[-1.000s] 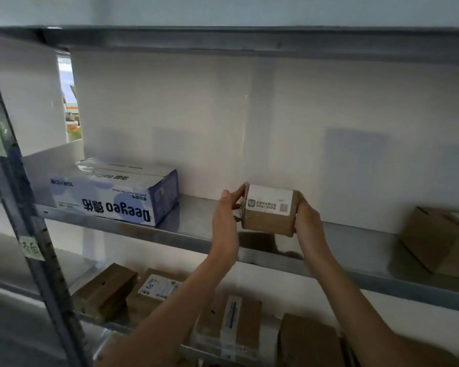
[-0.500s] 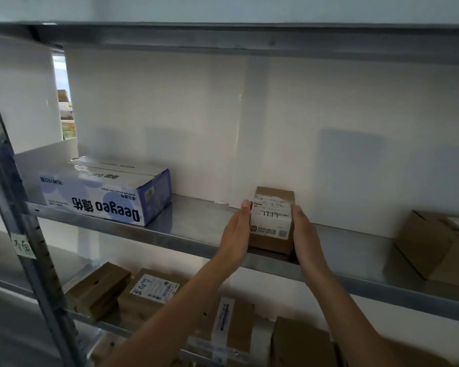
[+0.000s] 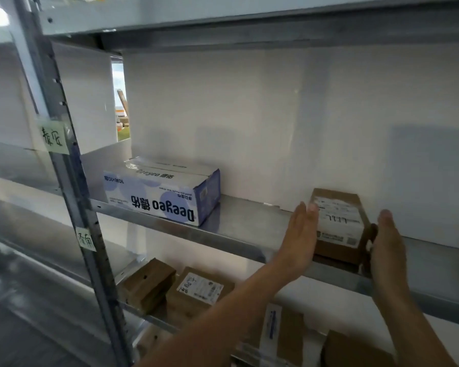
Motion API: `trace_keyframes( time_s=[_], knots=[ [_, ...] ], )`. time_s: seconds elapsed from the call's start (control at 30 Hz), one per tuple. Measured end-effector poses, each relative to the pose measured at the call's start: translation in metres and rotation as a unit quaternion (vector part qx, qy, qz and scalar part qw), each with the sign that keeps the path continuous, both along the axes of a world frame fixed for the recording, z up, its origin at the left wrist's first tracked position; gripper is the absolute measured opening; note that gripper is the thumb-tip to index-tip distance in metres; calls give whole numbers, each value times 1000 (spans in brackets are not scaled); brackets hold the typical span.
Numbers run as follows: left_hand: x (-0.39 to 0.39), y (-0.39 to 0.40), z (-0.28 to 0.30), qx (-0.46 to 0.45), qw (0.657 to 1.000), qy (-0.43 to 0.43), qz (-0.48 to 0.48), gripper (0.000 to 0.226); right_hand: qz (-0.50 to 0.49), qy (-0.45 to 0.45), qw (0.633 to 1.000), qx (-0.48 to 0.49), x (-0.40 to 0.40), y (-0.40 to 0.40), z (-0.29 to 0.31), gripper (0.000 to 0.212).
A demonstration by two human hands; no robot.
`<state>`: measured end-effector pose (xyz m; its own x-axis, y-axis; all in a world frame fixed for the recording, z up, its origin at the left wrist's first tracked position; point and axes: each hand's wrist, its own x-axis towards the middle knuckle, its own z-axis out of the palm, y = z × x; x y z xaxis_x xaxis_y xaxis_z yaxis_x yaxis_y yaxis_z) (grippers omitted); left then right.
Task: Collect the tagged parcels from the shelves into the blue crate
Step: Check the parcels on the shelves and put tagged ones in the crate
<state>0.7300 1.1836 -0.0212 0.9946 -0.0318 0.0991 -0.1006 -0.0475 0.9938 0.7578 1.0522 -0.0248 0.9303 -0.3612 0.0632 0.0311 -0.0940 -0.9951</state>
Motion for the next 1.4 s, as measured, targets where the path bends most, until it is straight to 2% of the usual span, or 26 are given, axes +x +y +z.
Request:
trace_keyframes(
  time_s=[0.03, 0.1, 0.13, 0.2, 0.3, 0.33, 0.4, 0.43, 0.5, 0.57, 0.63, 0.7, 0.77, 0.9, 0.97, 1.07, 1.17, 1.2, 1.3, 1.33, 1.4],
  knots=[
    [-2, 8, 2, -11, 1000, -4, -3, 76, -39, 0, 999, -3, 0, 1, 2, 52],
    [-9, 28, 9, -34, 998, -50, -4, 35, -105, -68, 991, -49, -7, 12, 9, 34],
    [-16, 43, 14, -33, 996, -77, 7, 30, -139, -124, 981, -59, -13, 24, 13, 36],
    [-30, 85, 20, -4, 982, -179, 68, 41, -173, -248, 952, -43, -27, 66, 22, 54],
    [-35, 164, 29, 54, 928, -338, 149, 39, -126, -351, 924, -84, -34, 149, 29, 54],
    [-35, 192, 33, 96, 903, -374, 185, 36, -88, -360, 923, -100, -34, 176, 29, 53],
    [-33, 247, 33, 191, 833, -437, 280, 33, -1, -339, 934, -113, -35, 226, 26, 53],
    [-28, 274, 28, 230, 800, -440, 337, 34, 42, -307, 945, -104, -36, 247, 22, 55],
    [-16, 321, 19, 271, 777, -362, 437, 40, 110, -222, 966, -68, -36, 277, 11, 61],
    [-6, 356, 8, 272, 803, -252, 468, 50, 135, -158, 977, -57, -35, 293, 2, 68],
    [-1, 377, -1, 228, 853, -188, 430, 53, 143, -123, 981, -45, -34, 298, -5, 62],
    [-3, 384, -3, 117, 912, -129, 371, 43, 139, -102, 984, -56, -32, 300, -10, 45],
    [-7, 383, -2, 24, 942, -60, 330, 37, 126, -86, 985, -79, -30, 298, -10, 36],
    [-15, 395, 6, -73, 942, -45, 324, 37, 106, -87, 986, -98, -27, 286, -2, 36],
    [-18, 404, 13, -119, 945, -54, 301, 44, 99, -111, 987, -65, -28, 278, 2, 38],
    [-19, 414, 18, -135, 945, -67, 290, 48, 91, -149, 984, -31, -31, 270, 11, 30],
    [-17, 417, 15, -191, 948, -51, 248, 49, 117, -161, 980, 25, -35, 266, 17, 29],
    [-18, 415, 13, -201, 952, -41, 229, 50, 132, -155, 978, 43, -37, 265, 16, 31],
    [-18, 407, 9, -203, 962, -30, 182, 49, 154, -150, 977, 13, -40, 261, 9, 62],
    [-18, 405, 8, -204, 963, -33, 173, 45, 148, -153, 977, 8, -42, 260, 8, 61],
    [-17, 401, 5, -203, 965, -42, 161, 37, 141, -161, 977, 18, -40, 257, 6, 45]
  ],
)
